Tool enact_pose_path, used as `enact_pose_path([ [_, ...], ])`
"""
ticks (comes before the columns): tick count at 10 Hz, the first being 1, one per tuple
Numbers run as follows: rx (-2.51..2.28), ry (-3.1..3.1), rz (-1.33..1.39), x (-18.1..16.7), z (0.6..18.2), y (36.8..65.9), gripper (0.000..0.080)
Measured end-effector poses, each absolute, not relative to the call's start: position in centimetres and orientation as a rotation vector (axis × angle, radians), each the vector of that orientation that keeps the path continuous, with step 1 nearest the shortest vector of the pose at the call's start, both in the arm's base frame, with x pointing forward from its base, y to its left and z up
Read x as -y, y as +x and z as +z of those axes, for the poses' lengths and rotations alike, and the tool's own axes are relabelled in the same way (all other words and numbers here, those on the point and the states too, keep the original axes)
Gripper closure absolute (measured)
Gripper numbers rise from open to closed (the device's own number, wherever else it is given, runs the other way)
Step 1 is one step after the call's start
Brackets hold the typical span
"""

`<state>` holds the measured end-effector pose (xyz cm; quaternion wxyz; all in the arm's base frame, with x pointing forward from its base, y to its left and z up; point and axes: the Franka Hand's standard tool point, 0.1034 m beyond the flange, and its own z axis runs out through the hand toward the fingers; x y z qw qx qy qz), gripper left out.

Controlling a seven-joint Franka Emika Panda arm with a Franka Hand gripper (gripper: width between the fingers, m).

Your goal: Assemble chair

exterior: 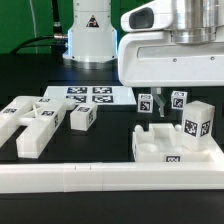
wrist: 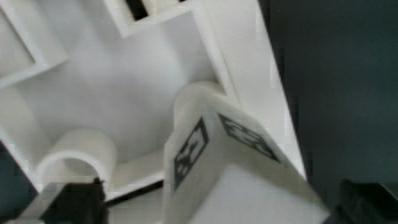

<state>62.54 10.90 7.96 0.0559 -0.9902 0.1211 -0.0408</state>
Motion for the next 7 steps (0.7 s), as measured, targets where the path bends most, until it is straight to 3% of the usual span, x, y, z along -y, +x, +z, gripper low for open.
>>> enact_pose_path([
  [7, 0.443, -3.056, -0.163, -11.1, 8.0, 62.55, 0.015],
])
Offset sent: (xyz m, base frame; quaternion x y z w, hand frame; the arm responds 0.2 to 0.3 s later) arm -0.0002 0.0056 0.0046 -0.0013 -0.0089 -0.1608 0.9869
